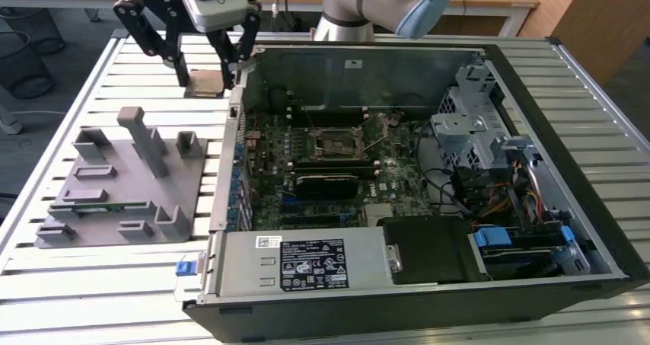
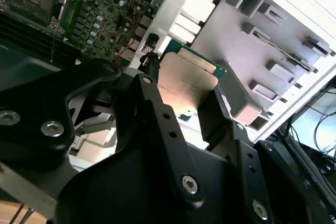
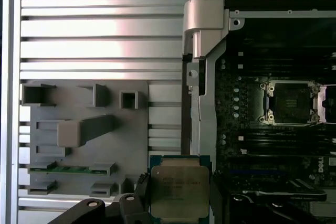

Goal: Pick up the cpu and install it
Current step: 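Pick up the cpu and move it towards the insertion slot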

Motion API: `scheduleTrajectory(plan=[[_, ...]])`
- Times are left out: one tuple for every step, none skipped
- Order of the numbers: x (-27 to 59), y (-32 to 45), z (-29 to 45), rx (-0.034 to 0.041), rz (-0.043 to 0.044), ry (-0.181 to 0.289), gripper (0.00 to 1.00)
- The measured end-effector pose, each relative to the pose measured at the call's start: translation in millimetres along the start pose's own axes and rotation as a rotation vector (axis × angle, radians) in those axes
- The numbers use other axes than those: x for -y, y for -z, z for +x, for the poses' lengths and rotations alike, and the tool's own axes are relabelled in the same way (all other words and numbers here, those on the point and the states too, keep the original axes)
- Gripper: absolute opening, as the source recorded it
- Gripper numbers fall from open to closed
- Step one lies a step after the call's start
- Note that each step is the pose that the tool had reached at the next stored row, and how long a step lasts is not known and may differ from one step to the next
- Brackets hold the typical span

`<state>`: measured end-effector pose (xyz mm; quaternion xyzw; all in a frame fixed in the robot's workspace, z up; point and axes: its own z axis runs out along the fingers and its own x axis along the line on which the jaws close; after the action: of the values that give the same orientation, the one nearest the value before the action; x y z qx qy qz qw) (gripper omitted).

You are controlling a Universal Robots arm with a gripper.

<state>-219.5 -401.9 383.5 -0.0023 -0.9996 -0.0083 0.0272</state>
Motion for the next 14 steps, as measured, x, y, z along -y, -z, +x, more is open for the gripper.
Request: scheduleTrajectory(plan=[[0.0,0.1,-1.5,-0.0001,0.0,0.0,0.54],[0.0,0.2,-3.2,0.0,0.0,0.0,0.54],[0.0,0.3,-4.8,0.0,0.0,0.0,0.54],[0.0,0.4,-6.5,0.0,0.0,0.0,0.54],[-0.1,0.4,-8.2,0.0,0.0,0.0,0.54],[0.0,0.5,-9.8,0.0,0.0,0.0,0.54],[-0.1,0.6,-11.4,0.0,0.0,0.0,0.54],[-0.1,0.7,-13.0,0.0,0.0,0.0,0.54],[-0.1,0.8,-14.5,0.0,0.0,0.0,0.54],[-0.1,0.9,-16.2,0.0,0.0,0.0,0.54],[-0.1,1.0,-17.8,-0.0001,0.0,0.0,0.54],[-0.1,1.1,-19.6,-0.0001,0.0,0.0,0.54],[-0.1,1.2,-21.4,0.0,0.0,0.0,0.54],[-0.1,1.3,-23.5,0.0,0.0,0.0,0.54]])
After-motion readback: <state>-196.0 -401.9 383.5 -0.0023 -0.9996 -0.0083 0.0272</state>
